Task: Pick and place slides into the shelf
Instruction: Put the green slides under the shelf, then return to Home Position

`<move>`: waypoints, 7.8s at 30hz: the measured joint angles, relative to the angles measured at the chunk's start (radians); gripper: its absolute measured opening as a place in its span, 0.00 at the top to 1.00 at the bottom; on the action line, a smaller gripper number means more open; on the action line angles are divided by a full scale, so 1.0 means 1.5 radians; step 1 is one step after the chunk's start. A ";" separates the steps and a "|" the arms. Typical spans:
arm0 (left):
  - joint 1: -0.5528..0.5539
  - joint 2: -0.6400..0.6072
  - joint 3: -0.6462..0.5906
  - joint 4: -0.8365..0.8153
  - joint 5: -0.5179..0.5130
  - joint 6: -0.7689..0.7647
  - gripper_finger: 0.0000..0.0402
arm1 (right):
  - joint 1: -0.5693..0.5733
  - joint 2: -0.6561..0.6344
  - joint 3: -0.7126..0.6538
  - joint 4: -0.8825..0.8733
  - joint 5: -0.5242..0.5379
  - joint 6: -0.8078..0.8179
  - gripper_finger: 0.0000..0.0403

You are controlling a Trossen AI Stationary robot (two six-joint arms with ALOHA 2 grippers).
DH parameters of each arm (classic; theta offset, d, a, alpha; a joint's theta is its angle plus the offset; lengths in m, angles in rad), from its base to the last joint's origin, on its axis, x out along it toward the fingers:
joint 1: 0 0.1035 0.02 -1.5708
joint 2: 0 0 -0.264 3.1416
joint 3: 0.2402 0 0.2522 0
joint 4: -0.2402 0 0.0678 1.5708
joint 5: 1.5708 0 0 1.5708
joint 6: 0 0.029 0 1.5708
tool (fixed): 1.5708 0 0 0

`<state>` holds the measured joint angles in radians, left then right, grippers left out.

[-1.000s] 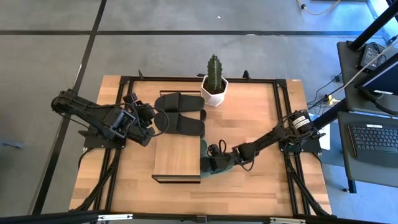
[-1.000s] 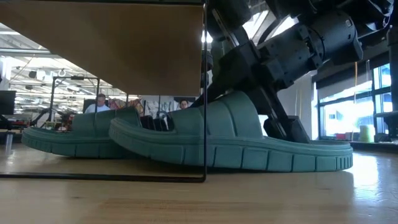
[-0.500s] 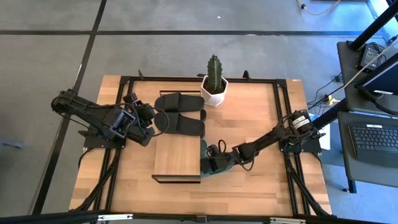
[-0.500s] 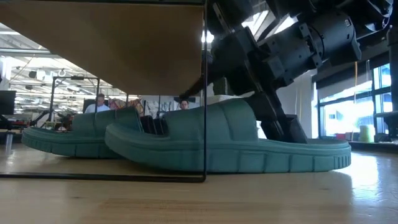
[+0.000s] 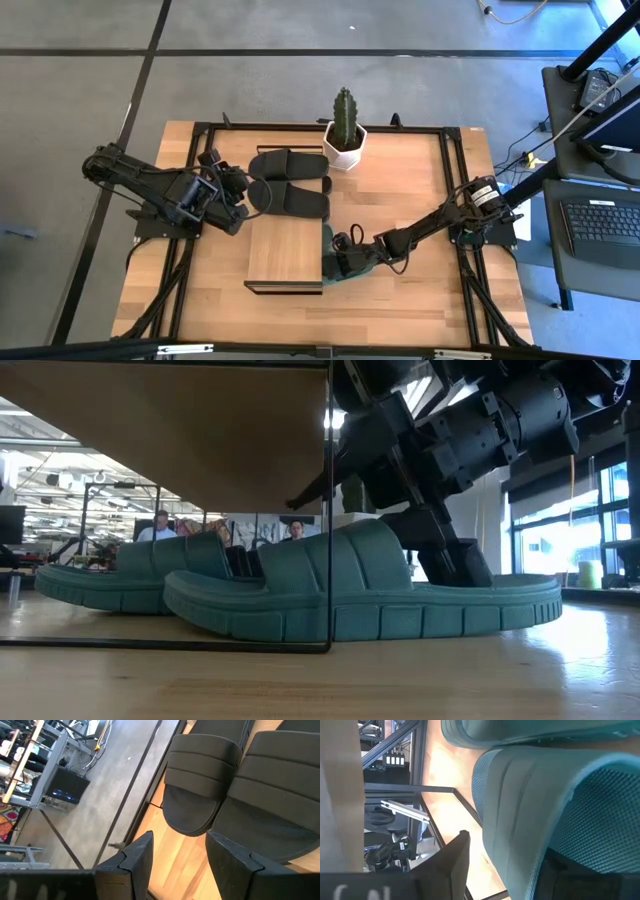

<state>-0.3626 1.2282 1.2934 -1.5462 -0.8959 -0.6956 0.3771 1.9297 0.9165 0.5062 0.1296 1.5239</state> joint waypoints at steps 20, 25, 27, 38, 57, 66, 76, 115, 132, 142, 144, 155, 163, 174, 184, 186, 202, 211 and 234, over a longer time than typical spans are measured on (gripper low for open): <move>0.000 0.000 0.000 -0.009 0.001 0.000 0.57 | 0.000 -0.125 -0.001 -0.268 0.005 -0.028 0.62; 0.000 0.000 0.000 -0.009 0.003 0.000 0.57 | 0.000 -0.193 -0.001 -0.408 0.007 -0.043 0.62; 0.000 0.000 0.000 -0.009 0.003 0.000 0.57 | 0.000 -0.225 -0.001 -0.479 0.008 -0.043 0.62; 0.000 0.000 0.000 -0.009 0.003 -0.001 0.57 | 0.021 -0.330 0.000 -0.879 -0.048 -0.083 0.62; -0.001 -0.004 -0.019 -0.009 0.177 0.057 0.57 | 0.045 -0.193 0.000 -0.872 0.030 -0.514 0.62; -0.063 -0.009 -0.186 0.087 0.199 -0.051 0.57 | 0.045 -0.193 0.000 -0.870 0.121 -0.533 0.62; -0.202 -0.178 -0.330 0.309 0.217 -0.110 0.57 | 0.045 -0.193 0.000 -0.851 0.157 -0.541 0.62; -0.261 -0.220 -0.782 0.993 0.247 -0.055 0.57 | 0.044 -0.193 -0.001 -0.838 0.163 -0.548 0.62; -0.226 -0.127 -0.785 1.037 0.223 -0.058 0.57 | 0.044 -0.193 -0.001 -0.842 0.162 -0.574 0.62; -0.224 -0.116 -0.785 1.043 0.224 -0.058 0.57 | 0.044 -0.193 -0.001 -0.837 0.113 -0.610 0.62; -0.224 -0.116 -0.785 1.044 0.225 -0.058 0.57 | 0.044 -0.193 -0.001 -0.800 0.097 -0.650 0.62; -0.224 -0.116 -0.785 1.044 0.225 -0.058 0.57 | 0.043 -0.193 -0.001 -0.699 0.060 -0.723 0.62; -0.224 -0.116 -0.785 1.044 0.217 -0.058 0.57 | 0.043 -0.188 -0.001 -0.623 0.055 -0.725 0.62; -0.224 -0.116 -0.785 1.044 0.204 -0.058 0.57 | 0.044 -0.083 0.000 -0.492 0.055 -0.726 0.62; -0.224 -0.116 -0.784 1.044 0.201 -0.058 0.57 | 0.043 -0.071 -0.001 -0.411 0.047 -0.726 0.62; -0.224 -0.116 -0.784 1.044 0.201 -0.058 0.57 | 0.043 -0.072 -0.001 -0.393 0.047 -0.734 0.62; -0.224 -0.116 -0.784 1.044 0.201 -0.058 0.57 | 0.040 -0.064 0.000 -0.294 0.041 -0.762 0.62; -0.208 -0.116 -0.784 1.049 0.207 -0.058 0.57 | 0.021 -0.038 0.000 -0.265 0.015 -0.761 0.62; -0.198 -0.122 -0.782 1.025 0.248 -0.122 0.57 | 0.021 -0.103 0.000 -0.406 -0.013 -0.705 0.62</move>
<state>-0.6590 1.0455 0.1204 -0.0082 -0.5237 -0.8780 0.4079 1.7751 0.9165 -0.1028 0.1104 0.4667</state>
